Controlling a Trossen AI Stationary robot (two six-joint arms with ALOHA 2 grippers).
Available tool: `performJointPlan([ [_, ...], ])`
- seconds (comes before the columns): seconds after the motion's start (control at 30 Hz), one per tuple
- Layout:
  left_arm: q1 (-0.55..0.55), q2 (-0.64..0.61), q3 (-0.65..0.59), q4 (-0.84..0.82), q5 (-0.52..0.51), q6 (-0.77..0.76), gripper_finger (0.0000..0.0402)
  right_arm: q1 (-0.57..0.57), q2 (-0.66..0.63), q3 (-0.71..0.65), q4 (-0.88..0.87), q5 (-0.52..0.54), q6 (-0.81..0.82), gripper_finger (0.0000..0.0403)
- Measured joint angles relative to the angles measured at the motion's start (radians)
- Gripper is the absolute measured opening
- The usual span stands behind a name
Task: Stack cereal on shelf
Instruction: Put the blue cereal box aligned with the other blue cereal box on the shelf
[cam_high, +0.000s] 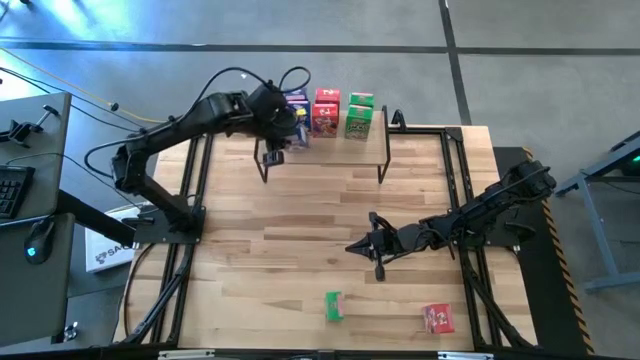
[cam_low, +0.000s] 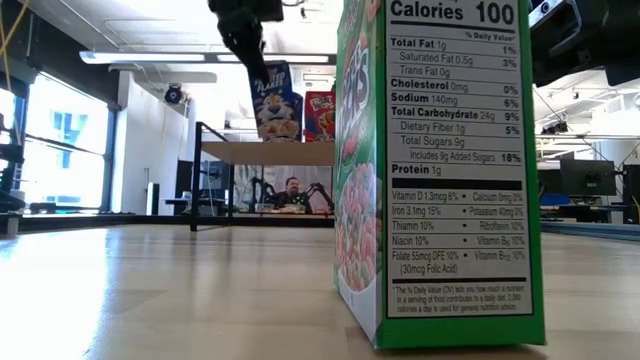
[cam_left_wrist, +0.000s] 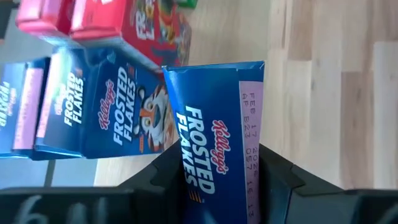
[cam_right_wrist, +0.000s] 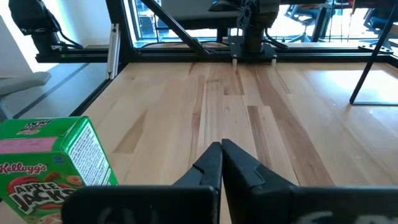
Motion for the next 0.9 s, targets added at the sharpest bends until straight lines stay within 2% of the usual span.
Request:
performJointPlan([
  [0.13,0.016,0.026,-0.001,0.013,-0.003,0.038,0.0139,0.0,0.0,0.0,-0.01,0.0,0.0,0.0],
  [0.33,0.018,0.033,-0.001,0.099,-0.007,0.063,0.0185,0.0,0.0,0.001,-0.016,0.0,0.0,0.0],
  [0.5,0.018,0.034,-0.001,0.106,-0.008,0.064,0.0211,0.0,0.0,0.001,-0.017,0.0,0.0,0.0],
  [0.9,0.018,0.034,-0.001,0.168,-0.081,0.101,0.0218,0.0,0.0,0.001,-0.017,-0.001,0.0,0.0],
])
